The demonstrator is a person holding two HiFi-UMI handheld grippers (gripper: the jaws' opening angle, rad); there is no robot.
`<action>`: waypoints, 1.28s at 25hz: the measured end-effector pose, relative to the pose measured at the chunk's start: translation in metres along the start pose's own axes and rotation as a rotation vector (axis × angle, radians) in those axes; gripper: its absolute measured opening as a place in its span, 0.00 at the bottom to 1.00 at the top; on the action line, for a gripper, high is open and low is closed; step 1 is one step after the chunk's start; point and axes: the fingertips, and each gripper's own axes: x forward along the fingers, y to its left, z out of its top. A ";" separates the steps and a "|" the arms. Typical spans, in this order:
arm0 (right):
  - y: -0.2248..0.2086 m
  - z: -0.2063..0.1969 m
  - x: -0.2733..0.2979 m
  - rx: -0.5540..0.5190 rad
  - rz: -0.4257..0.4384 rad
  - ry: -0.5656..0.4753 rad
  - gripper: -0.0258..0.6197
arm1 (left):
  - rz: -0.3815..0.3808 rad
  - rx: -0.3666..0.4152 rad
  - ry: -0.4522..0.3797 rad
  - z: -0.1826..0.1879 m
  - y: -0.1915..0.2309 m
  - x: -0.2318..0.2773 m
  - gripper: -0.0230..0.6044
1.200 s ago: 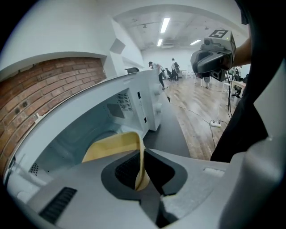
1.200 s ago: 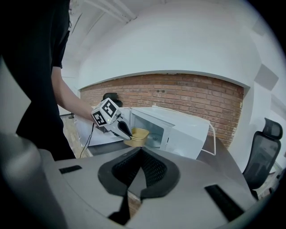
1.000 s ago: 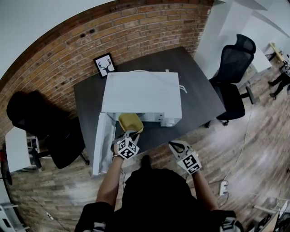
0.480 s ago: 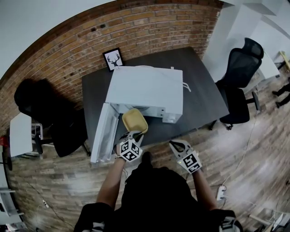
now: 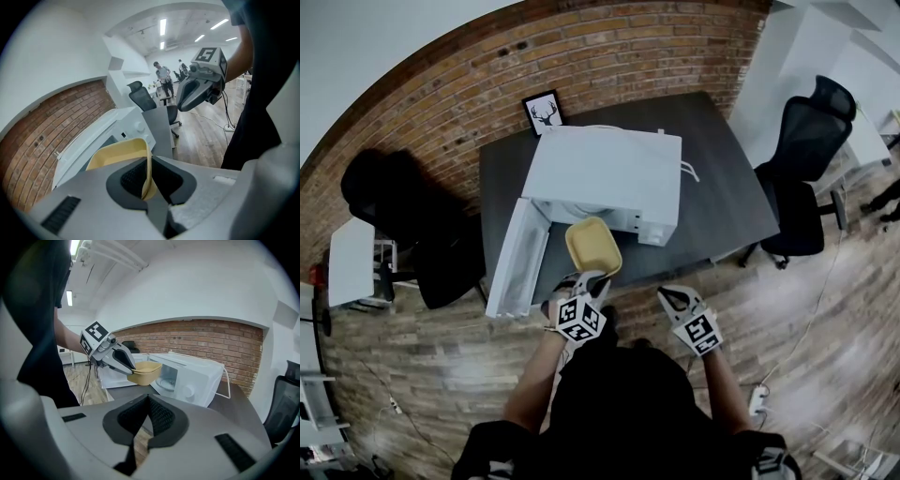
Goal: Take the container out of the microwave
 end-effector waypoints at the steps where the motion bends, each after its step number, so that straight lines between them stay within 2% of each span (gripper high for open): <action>1: 0.001 -0.001 -0.002 -0.001 0.004 0.000 0.04 | 0.005 0.003 -0.006 0.006 -0.002 -0.003 0.08; 6: 0.010 -0.005 -0.007 -0.006 0.020 -0.013 0.04 | 0.013 0.006 -0.023 0.022 -0.017 -0.016 0.08; 16: 0.022 -0.018 -0.024 -0.034 0.031 -0.017 0.04 | -0.008 -0.009 -0.001 0.021 -0.062 -0.026 0.08; 32: 0.034 -0.035 -0.056 -0.071 0.040 -0.031 0.04 | 0.027 -0.046 0.011 0.026 -0.109 -0.037 0.08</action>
